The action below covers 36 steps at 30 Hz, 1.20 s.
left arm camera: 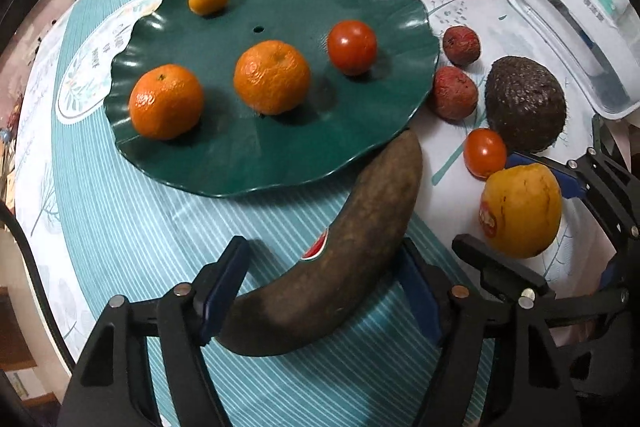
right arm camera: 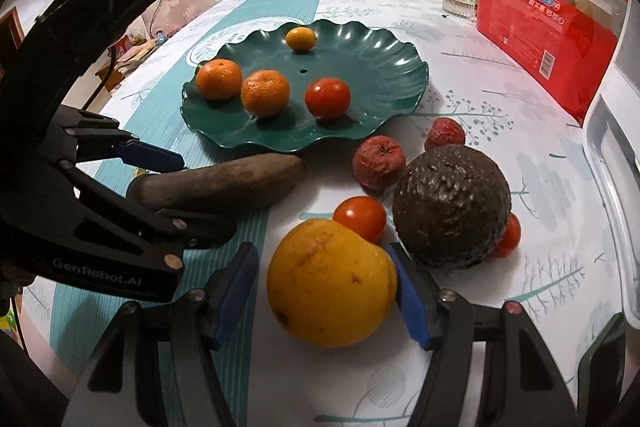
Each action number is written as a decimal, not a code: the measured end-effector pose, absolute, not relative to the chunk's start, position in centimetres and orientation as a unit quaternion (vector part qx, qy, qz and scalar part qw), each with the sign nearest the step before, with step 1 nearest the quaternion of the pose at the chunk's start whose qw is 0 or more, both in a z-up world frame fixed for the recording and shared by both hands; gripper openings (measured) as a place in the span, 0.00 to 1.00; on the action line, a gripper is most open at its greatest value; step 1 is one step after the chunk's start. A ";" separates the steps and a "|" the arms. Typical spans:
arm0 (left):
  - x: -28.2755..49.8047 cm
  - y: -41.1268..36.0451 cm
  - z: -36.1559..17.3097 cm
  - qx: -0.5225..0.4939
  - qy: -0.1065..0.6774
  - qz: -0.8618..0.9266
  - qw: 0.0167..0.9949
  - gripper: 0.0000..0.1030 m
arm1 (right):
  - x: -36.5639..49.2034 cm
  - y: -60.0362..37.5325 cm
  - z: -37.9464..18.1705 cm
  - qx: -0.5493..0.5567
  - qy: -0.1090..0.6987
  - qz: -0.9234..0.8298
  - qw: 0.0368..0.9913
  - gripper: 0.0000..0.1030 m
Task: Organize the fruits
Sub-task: 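Lift the banana with the left tool while the right tool grasps the yellow grapefruit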
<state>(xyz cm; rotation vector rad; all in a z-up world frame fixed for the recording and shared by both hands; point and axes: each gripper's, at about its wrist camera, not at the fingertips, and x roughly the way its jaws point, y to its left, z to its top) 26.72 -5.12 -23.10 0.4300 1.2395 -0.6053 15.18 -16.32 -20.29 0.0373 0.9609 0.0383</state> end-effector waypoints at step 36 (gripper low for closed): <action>19.4 -2.8 -18.3 0.196 0.514 -0.258 0.795 0.36 | 9.9 -16.5 -18.3 0.088 0.464 0.010 0.881 0.50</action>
